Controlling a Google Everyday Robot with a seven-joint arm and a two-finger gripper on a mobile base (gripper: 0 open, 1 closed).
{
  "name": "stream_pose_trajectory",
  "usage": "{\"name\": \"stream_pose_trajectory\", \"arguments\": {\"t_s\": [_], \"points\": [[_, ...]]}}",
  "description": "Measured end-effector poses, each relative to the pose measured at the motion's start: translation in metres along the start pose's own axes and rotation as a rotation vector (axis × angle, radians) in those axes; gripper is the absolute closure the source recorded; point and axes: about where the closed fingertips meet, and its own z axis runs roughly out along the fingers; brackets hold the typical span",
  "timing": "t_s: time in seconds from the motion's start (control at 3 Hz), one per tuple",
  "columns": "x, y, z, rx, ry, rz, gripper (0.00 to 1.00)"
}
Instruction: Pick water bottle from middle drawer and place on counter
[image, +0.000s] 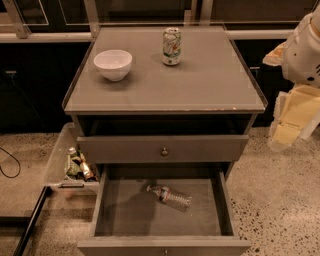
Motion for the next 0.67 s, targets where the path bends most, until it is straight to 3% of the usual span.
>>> {"name": "stream_pose_trajectory", "arguments": {"t_s": [0.33, 0.67], "points": [[0.0, 0.0, 0.0, 0.0, 0.0, 0.0, 0.0], [0.009, 0.004, 0.019, -0.015, -0.004, 0.039, 0.0]]}}
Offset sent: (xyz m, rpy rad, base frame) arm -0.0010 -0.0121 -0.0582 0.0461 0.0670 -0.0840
